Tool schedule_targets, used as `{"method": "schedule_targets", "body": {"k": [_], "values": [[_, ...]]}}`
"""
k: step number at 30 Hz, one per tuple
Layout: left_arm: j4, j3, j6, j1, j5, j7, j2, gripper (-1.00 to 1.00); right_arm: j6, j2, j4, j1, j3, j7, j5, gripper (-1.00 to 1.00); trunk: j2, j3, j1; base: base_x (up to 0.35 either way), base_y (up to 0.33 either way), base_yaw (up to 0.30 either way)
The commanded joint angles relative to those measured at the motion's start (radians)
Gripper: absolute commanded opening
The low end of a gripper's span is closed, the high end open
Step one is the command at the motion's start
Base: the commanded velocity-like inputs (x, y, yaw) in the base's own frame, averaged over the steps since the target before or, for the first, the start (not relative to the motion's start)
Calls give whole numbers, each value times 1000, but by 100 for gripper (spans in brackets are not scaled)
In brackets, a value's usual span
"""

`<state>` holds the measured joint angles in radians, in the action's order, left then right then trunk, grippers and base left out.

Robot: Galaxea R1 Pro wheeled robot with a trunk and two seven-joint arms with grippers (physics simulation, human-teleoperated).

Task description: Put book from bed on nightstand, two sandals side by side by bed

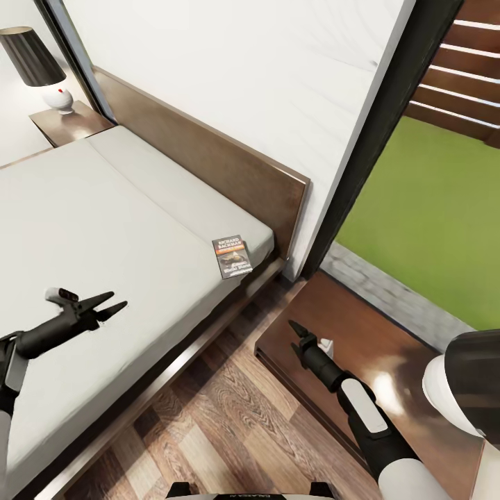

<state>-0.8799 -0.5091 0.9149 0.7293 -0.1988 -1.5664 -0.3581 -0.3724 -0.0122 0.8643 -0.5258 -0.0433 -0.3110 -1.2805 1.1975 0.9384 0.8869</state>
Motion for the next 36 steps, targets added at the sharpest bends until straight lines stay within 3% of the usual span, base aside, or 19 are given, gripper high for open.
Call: {"method": "schedule_targets", "body": {"k": [1,8,36], "values": [[-35,0,32,1,-2,-4,-3,100,-4,0,0,0,0,-1,-7,100,0,1,0,0,0,0],[-94,-3,70,2,-25,-4,-6,100,-3,0,-1,0,0,0,-7,100,0,1,0,0,0,0],[-64,-20,67,0,-24,-4,-5,100,-2,-1,-1,0,0,0,-8,100,0,1,0,0,0,24]]}}
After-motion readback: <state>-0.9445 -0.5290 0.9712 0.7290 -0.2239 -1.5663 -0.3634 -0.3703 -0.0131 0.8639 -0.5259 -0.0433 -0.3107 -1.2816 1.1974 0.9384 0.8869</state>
